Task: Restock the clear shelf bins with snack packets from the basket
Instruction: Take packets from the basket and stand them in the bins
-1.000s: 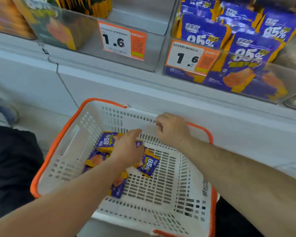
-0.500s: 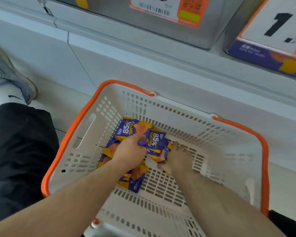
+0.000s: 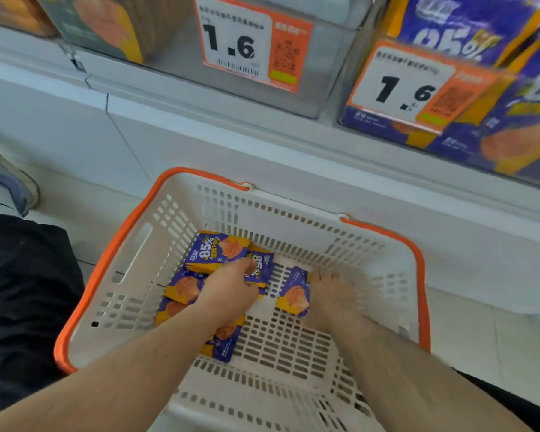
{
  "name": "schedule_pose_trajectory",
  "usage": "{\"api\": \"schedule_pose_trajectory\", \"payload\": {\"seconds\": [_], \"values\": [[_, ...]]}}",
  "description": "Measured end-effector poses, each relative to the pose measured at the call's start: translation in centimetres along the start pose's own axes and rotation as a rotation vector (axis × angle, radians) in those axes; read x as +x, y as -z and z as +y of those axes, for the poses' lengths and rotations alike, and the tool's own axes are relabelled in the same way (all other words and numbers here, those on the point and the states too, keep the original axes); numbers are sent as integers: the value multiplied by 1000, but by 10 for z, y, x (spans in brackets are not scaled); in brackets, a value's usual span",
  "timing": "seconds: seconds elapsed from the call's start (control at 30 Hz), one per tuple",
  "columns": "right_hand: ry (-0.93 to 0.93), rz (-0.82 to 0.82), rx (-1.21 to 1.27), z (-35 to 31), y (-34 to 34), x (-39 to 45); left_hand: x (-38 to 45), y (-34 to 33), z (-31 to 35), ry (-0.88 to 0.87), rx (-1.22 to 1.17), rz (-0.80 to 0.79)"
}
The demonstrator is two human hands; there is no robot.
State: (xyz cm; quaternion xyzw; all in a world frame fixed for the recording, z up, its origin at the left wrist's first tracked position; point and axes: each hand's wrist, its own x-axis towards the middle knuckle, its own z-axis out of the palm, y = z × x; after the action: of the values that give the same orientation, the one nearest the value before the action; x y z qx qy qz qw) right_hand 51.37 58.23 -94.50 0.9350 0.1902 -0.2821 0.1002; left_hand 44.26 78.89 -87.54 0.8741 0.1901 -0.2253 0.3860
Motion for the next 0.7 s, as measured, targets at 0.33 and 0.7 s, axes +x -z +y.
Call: {"api": "schedule_pose_trajectory", "payload": {"seconds": [0.33, 0.7], "values": [[527, 309, -364, 28, 153, -111, -24, 27, 94, -322, 119, -137], [-146, 571, 227, 78, 230, -179, -60, 10, 168, -466, -310, 144]]}}
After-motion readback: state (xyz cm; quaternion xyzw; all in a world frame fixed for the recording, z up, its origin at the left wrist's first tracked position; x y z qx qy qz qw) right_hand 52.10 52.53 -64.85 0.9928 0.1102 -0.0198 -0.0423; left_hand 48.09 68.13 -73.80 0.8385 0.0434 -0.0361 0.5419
